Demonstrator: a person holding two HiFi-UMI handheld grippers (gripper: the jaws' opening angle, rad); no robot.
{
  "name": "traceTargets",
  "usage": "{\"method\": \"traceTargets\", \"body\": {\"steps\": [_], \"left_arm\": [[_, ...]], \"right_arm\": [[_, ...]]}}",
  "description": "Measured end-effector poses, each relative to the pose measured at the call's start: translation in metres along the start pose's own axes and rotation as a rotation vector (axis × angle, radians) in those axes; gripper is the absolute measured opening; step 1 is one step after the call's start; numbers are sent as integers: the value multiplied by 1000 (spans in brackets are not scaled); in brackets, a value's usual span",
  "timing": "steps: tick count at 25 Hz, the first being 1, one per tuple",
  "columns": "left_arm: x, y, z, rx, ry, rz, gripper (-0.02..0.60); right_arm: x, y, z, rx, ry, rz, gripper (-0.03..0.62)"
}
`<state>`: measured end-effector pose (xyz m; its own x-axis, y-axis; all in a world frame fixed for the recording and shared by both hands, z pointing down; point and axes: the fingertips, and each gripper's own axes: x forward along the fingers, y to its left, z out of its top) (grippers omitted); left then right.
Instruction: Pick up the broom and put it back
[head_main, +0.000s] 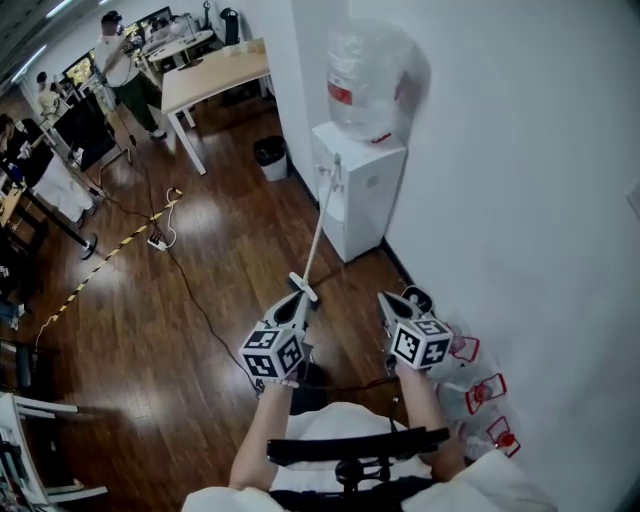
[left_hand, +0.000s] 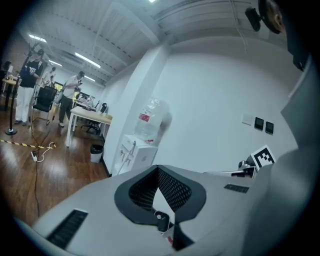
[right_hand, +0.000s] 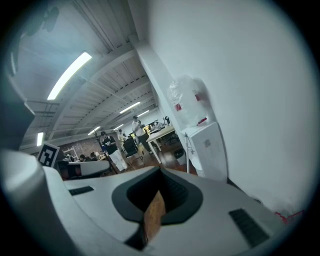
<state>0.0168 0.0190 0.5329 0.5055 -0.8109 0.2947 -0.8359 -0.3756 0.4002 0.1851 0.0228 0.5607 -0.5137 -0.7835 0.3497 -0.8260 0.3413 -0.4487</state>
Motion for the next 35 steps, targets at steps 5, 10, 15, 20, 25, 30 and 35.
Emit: {"method": "traceTargets", "body": {"steps": [5,10,15,20,25,30,35], "left_arm": [[58,55,45,-1,39,-49,-6],[105,101,86,-8,61,-99,-6],[130,134,115,-10,81,-143,-6],[146,156,140,-22,51,-161,-6],[164,166,143,-46,50,-156,-6],[199,174,146,-60,57,-134,-6],[240,177,147,-26,80,-113,-6]], "right_arm": [[75,-2,27,30,12,-52,8],[141,-7,59,46,4,-111,8],[191,0,86,40,-10,-145,8],[221,3,99,11,-3,-161,8],[247,-6,110,-24,-4,-161,9],[298,-46,118,-25,-2,-178,25],[355,-96,106,27,31,-227,68]]}}
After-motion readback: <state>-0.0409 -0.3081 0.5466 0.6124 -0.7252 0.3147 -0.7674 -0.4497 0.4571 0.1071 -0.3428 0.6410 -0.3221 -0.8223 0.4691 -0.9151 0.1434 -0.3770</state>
